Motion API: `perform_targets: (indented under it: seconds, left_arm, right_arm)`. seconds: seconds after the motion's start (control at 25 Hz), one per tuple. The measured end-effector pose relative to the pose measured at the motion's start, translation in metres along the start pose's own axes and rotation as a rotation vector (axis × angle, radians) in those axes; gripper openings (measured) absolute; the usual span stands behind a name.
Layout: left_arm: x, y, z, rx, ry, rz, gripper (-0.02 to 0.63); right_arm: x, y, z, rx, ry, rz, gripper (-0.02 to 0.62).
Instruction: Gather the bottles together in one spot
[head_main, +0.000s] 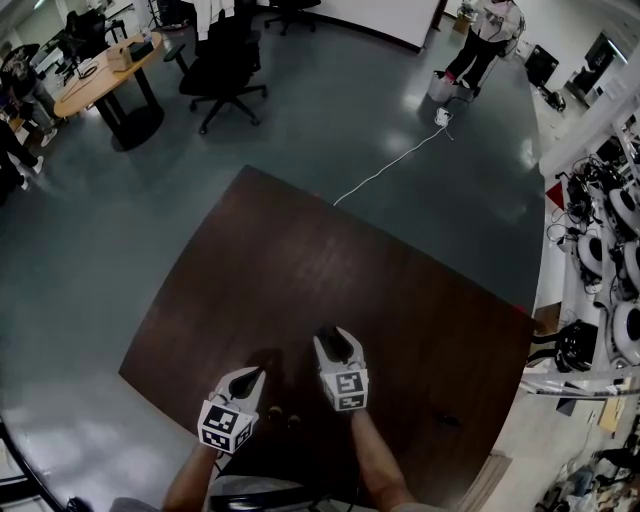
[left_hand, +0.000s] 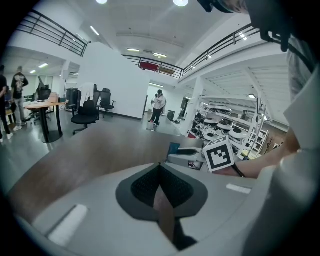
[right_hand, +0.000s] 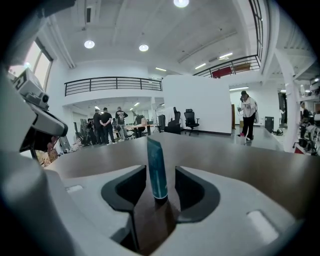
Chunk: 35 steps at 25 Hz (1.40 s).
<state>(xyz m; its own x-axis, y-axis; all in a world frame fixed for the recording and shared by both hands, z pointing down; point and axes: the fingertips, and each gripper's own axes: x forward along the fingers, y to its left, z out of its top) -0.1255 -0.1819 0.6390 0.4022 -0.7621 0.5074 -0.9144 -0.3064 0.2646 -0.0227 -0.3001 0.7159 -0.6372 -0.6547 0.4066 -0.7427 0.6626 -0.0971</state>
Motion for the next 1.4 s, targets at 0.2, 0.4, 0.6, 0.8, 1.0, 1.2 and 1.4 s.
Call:
perform_targets:
  seconds: [0.2, 0.4, 0.6, 0.8, 1.0, 1.2, 1.4]
  left_arm:
    - [-0.002, 0.003, 0.001, -0.002, 0.004, 0.002, 0.000]
    - [-0.002, 0.004, 0.002, -0.003, 0.007, 0.004, 0.000]
    - [-0.004, 0.006, 0.001, -0.002, 0.002, 0.005, 0.000]
    - [-0.008, 0.005, 0.002, 0.005, -0.005, 0.006, 0.000]
    - [-0.016, 0.000, 0.007, 0.016, -0.027, 0.000, 0.000]
    - [-0.026, -0.011, 0.012, 0.033, -0.052, -0.007, 0.000]
    - [-0.040, -0.024, 0.004, 0.045, -0.062, -0.023, 0.000]
  right_arm:
    - [0.003, 0.002, 0.003, -0.019, -0.003, -0.006, 0.143]
    - [0.002, 0.001, 0.004, -0.038, -0.001, -0.013, 0.103]
    - [0.001, 0.000, 0.003, -0.040, -0.005, -0.029, 0.100]
    - [-0.009, -0.004, 0.011, -0.041, -0.026, -0.050, 0.100]
    - [-0.027, -0.001, 0.020, -0.052, -0.041, -0.070, 0.100]
    - [-0.058, 0.001, 0.028, -0.050, -0.061, -0.094, 0.100]
    - [-0.092, 0.008, 0.022, -0.045, -0.069, -0.125, 0.100]
